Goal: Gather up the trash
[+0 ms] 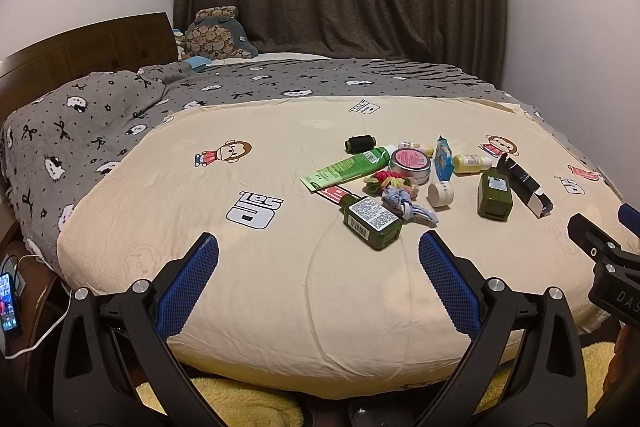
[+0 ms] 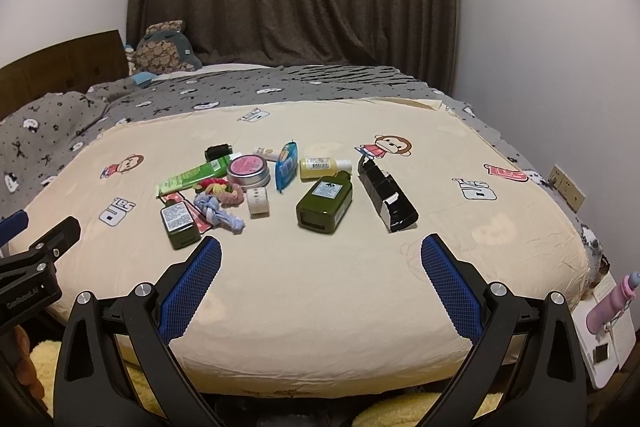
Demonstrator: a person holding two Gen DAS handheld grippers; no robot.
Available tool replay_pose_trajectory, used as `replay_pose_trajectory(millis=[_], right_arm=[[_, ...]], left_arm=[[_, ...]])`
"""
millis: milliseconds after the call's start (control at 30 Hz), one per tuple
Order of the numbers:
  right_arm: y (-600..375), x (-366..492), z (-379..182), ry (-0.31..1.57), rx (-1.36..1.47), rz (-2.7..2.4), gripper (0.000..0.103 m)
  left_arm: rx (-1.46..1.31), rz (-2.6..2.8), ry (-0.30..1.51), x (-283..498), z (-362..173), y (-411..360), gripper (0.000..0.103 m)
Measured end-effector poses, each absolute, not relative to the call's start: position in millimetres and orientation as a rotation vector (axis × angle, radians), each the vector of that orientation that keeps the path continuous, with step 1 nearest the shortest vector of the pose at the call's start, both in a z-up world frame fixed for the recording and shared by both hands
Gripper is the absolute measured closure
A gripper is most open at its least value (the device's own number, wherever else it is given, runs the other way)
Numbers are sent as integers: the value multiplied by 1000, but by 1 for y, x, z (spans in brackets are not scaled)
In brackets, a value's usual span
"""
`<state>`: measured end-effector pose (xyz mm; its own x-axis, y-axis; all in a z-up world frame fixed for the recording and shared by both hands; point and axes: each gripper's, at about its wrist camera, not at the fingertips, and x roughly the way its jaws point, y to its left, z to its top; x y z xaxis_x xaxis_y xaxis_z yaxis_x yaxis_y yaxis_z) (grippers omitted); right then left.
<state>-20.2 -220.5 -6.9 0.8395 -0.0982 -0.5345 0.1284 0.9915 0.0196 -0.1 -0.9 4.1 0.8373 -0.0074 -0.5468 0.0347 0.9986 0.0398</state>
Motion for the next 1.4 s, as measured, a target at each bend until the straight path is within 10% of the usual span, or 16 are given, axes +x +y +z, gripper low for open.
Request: replay_pose_trajectory(millis=[1400], right_arm=[[-221, -23, -11, 535, 66, -104, 3]], left_arm=[[45, -16, 576, -3, 10, -2, 8]])
